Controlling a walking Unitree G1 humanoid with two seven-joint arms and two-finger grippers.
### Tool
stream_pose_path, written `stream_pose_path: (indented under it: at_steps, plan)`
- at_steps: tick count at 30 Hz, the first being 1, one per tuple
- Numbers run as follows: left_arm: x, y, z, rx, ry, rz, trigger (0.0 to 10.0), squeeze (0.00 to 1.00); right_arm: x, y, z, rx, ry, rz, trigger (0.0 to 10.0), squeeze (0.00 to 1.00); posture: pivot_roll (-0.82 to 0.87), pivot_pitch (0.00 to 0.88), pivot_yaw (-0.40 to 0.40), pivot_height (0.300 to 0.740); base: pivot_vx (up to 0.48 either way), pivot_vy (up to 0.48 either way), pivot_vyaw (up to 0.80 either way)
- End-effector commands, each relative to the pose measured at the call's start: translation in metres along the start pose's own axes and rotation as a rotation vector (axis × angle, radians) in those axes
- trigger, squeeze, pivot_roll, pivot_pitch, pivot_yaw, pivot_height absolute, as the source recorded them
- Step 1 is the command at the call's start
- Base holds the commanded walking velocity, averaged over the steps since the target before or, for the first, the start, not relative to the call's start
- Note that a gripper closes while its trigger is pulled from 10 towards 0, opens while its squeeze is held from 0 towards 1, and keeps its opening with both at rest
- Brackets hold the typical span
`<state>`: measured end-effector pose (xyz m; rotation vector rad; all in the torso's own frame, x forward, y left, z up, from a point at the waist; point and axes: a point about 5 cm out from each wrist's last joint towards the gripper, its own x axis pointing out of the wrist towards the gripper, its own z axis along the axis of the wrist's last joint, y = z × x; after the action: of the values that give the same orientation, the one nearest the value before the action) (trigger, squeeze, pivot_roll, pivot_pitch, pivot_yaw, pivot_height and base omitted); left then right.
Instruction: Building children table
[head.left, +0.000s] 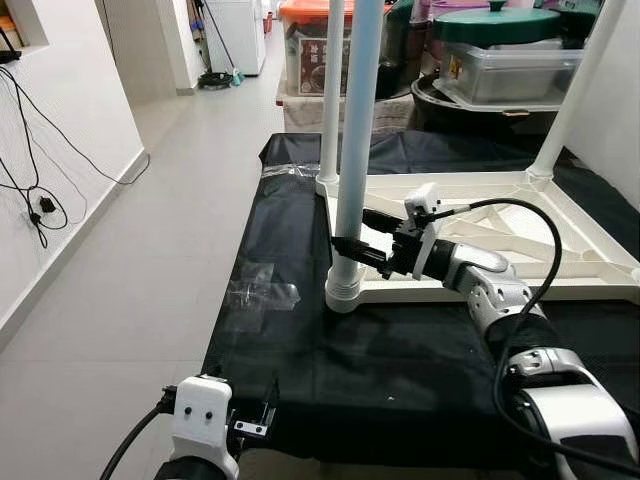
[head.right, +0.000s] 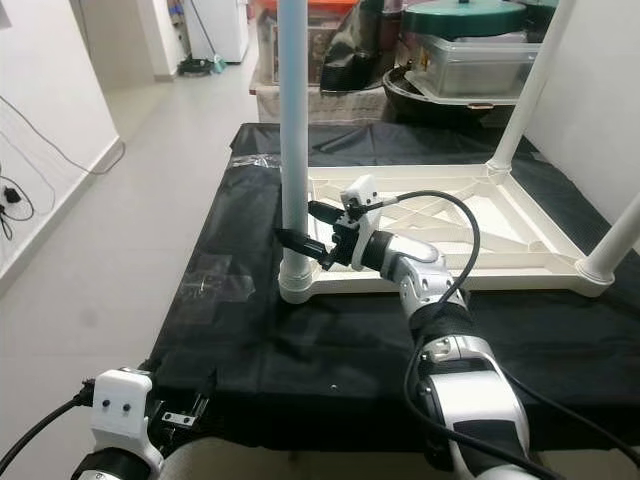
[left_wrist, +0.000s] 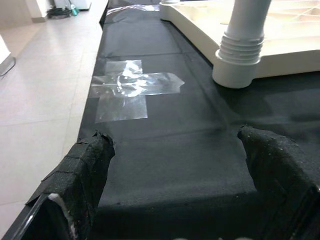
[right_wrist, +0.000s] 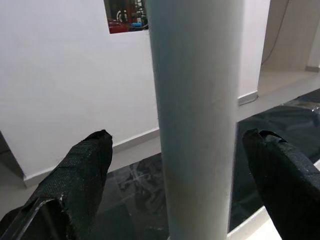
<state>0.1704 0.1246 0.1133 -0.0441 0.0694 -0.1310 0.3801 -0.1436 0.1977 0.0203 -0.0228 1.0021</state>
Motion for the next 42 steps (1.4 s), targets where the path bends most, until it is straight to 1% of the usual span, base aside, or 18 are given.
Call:
stream_pose_path:
  at_steps: [1,2,3,4,8,12,19,39,40,42]
  plan:
    - [-0.002,0.0,0.001,0.011,-0.003,0.001,10.0,0.0,0.007,0.002,0.001,-0.023,0.012,0.013,10.0,0.0,0.12,0.046,-0.02,0.74,0.0,0.0,0.0]
    - [-0.002,0.0,0.001,0.011,-0.003,0.001,10.0,0.0,0.007,0.002,0.001,-0.023,0.012,0.013,10.0,0.0,0.12,0.046,-0.02,0.74,0.0,0.0,0.0]
    - [-0.002,0.0,0.001,0.013,-0.004,0.001,10.0,0.0,0.011,0.004,0.001,-0.023,0.009,0.01,10.0,0.0,0.13,0.056,-0.026,0.74,0.0,0.0,0.0]
    - [-0.002,-0.001,0.001,0.021,-0.004,0.002,10.0,0.0,0.019,0.006,0.003,-0.037,-0.004,-0.009,10.0,0.0,0.13,0.056,-0.026,0.74,0.0,0.0,0.0]
    - [-0.002,-0.002,0.001,0.032,-0.004,0.0,10.0,0.0,0.024,0.006,0.005,-0.036,-0.016,-0.042,10.0,0.0,0.13,0.061,-0.028,0.74,0.0,0.0,0.0]
    - [-0.002,-0.004,0.002,0.04,-0.005,-0.004,10.0,0.0,0.028,0.004,0.006,-0.028,-0.022,-0.077,10.0,0.0,0.14,0.063,-0.031,0.74,0.0,0.0,0.0]
    - [-0.002,-0.004,0.002,0.038,-0.004,-0.005,10.0,0.0,0.033,0.004,0.006,-0.023,-0.02,-0.09,10.0,0.0,0.13,0.068,-0.034,0.74,0.0,0.0,0.0]
    - [-0.002,-0.006,0.002,0.033,-0.003,-0.001,10.0,0.0,0.047,0.01,0.01,-0.007,-0.039,-0.091,10.0,0.0,0.14,0.077,-0.041,0.74,0.0,0.0,0.0]
    - [-0.002,-0.006,0.002,0.032,-0.002,-0.001,10.0,0.0,0.047,0.01,0.011,-0.004,-0.043,-0.092,0.0,0.0,0.14,0.077,-0.041,0.74,0.0,0.0,0.0]
    - [-0.002,-0.006,0.002,0.031,-0.001,-0.001,10.0,0.0,0.048,0.01,0.011,-0.003,-0.044,-0.093,0.0,0.0,0.14,0.077,-0.041,0.74,0.0,0.0,0.0]
